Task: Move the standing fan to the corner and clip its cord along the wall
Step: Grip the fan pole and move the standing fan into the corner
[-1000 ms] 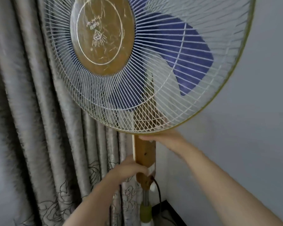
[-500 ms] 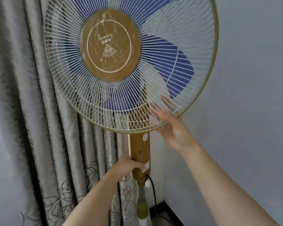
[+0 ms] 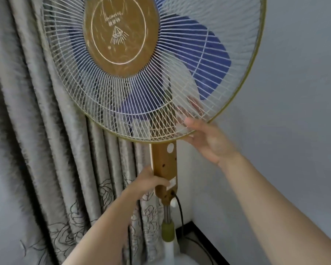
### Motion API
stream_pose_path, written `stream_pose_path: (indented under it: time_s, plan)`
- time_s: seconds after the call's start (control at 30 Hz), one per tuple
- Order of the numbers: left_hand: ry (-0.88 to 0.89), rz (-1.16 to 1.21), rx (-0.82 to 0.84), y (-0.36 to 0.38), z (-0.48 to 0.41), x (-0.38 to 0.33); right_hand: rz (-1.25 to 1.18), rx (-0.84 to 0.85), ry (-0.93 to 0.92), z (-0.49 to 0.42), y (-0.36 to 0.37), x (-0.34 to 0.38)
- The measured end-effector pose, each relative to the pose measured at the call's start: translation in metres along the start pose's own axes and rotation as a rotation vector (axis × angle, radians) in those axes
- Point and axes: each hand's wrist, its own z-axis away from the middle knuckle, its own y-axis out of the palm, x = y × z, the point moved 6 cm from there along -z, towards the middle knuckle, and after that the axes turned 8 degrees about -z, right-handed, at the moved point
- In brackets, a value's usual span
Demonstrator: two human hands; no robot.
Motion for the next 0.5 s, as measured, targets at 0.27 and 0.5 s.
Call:
stream_pose_path:
  time_s: [0.27, 0.5]
  plan:
    - [0.026, -0.024, -0.125, 0.010, 0.012, 0.017, 0.266, -0.084, 0.128, 0.013, -0.020, -0.043]
    - [0.068, -0.051, -0.253, 0.009, 0.017, 0.022, 0.846, -0.340, -0.012, -0.008, -0.013, -0.081]
